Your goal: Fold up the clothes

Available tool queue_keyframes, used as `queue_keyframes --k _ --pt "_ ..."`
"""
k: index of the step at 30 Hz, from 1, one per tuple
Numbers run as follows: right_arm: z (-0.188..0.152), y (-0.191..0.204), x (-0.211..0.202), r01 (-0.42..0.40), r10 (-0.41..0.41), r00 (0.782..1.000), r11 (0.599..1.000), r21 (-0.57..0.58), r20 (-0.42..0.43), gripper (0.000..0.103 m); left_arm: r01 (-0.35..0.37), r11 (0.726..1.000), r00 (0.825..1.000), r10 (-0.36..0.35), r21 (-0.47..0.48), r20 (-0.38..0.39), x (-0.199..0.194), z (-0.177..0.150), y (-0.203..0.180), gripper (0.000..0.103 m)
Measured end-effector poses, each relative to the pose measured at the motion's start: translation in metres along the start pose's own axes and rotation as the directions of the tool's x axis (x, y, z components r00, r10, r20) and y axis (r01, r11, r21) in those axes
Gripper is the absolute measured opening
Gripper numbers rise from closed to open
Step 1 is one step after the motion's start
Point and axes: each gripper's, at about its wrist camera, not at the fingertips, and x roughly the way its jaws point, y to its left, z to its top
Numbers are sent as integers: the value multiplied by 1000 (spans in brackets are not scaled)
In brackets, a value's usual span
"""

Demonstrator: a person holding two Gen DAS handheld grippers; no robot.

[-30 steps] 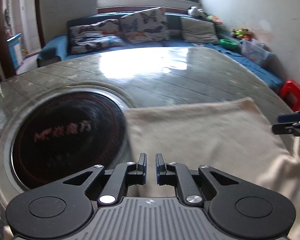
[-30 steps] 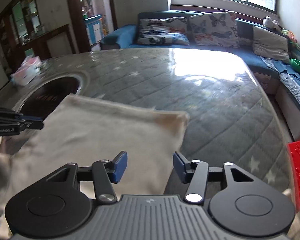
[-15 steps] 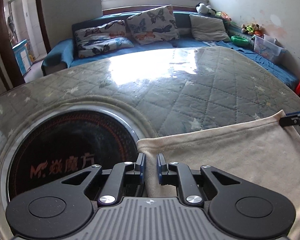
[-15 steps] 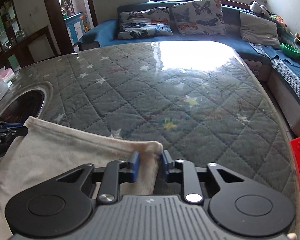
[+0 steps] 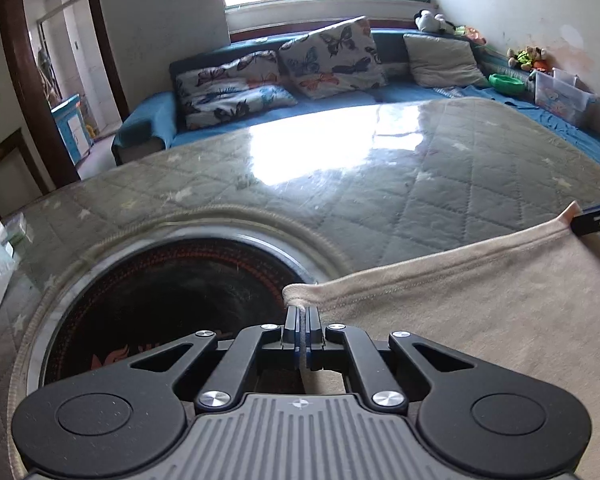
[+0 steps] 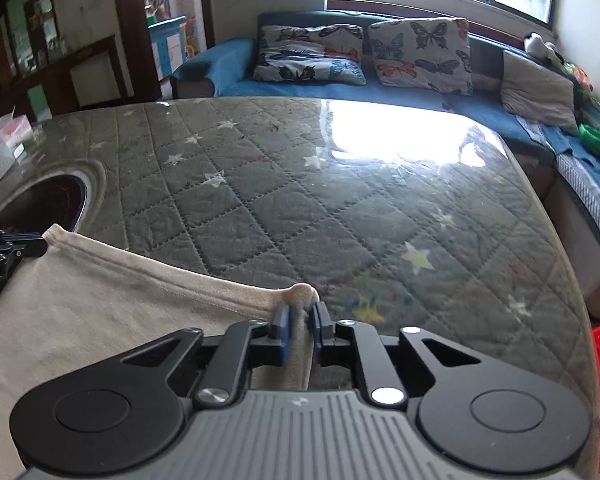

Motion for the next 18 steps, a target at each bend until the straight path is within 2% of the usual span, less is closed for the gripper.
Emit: queue_keyframes --k 6,10,14,18 --pt "-4 12 -33 -29 31 999 998 -52 33 16 11 1000 1000 -11 -10 14 -13 0 -2 7" --pt "-22 27 -57 -79 81 997 992 -99 20 17 64 998 998 -64 -7 23 -35 -6 -13 8" --pt "-57 52 -81 -144 144 990 979 -145 -13 16 107 994 994 -107 9 15 -55 -18 -32 11" --pt "-83 67 -91 -163 160 987 974 -154 -30 17 128 992 992 -127 5 -4 -69 -30 -46 13"
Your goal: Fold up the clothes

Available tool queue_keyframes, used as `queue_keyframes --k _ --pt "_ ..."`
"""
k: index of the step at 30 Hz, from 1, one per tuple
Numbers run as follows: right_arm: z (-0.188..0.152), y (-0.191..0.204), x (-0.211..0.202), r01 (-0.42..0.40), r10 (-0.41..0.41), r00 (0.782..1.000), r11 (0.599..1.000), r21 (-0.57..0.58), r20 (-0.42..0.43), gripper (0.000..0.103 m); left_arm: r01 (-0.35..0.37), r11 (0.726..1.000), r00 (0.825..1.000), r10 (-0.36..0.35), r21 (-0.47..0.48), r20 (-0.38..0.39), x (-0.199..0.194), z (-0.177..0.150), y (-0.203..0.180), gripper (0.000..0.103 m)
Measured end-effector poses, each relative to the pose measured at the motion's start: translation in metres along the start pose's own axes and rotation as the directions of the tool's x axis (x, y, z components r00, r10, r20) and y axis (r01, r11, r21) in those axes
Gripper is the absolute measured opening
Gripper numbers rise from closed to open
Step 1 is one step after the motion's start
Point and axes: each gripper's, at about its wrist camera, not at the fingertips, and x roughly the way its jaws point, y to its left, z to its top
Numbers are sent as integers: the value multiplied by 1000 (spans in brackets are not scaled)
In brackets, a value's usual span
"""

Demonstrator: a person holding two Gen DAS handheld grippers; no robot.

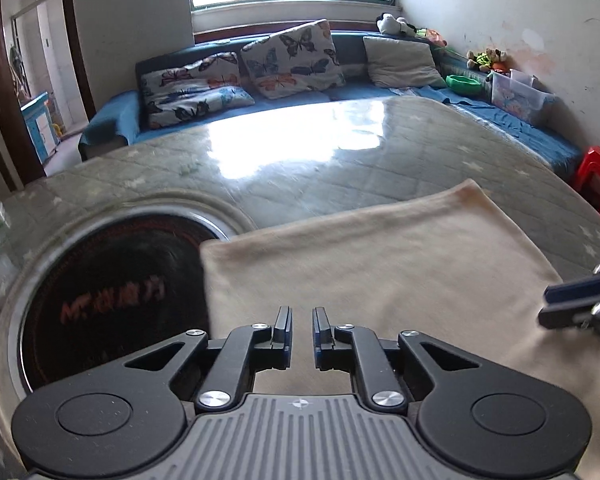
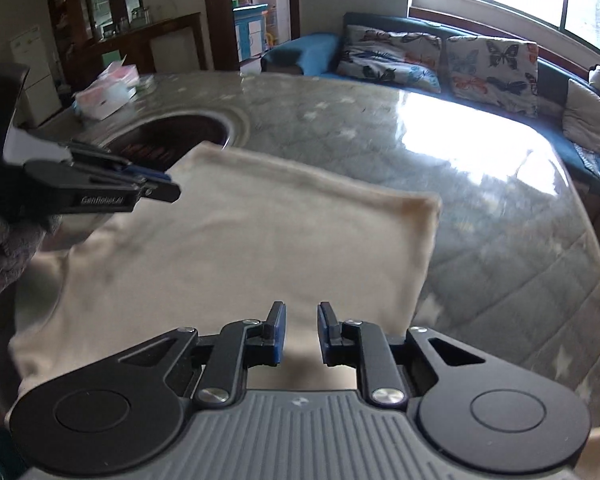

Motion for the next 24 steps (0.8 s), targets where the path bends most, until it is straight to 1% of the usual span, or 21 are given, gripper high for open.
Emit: queue_keyframes --k 1,3,4,5,6,9,12,13,15,17,24 --pt "-7 4 0 2 -2 1000 1000 3 -8 17 1 1000 1000 -1 0 -4 -3 -3 -3 14" --pt "-16 7 -1 15 -15 1000 1000 6 -13 18 -6 1000 1000 6 4 -10 -8 -8 -9 22" --pt "-20 9 -1 22 -22 1000 1000 7 -16 19 -13 1000 1000 13 6 -12 -10 -10 -12 24" --pt "-23 10 -3 28 -28 999 1000 6 -15 22 -19 1000 1000 19 7 -14 -12 -12 -13 27" --pt "-25 11 -5 33 -33 999 999 5 -14 26 -23 1000 1000 23 5 -17 -13 -13 -14 29" --pt "-29 13 -12 42 -41 999 999 7 -9 29 -32 999 999 32 -2 -25 -17 -17 -16 31" --pt "-35 18 -19 27 -28 1000 1000 9 6 30 -42 999 999 41 -7 -29 -20 -20 -18 39" --pt "-36 19 -22 17 -17 1000 1000 9 8 31 -45 999 999 44 -7 -29 -22 -21 -19 40" --pt "-40 24 -25 4 -4 1000 1000 7 8 35 -47 999 998 47 -8 -31 -23 -24 -19 40" --pt "-45 32 -29 -11 11 1000 1000 -1 5 35 -52 999 998 51 -11 -34 -25 -26 -21 43" --pt "-64 63 -43 -38 38 999 997 -64 8 39 -48 999 999 48 -11 -26 -33 -31 -27 45"
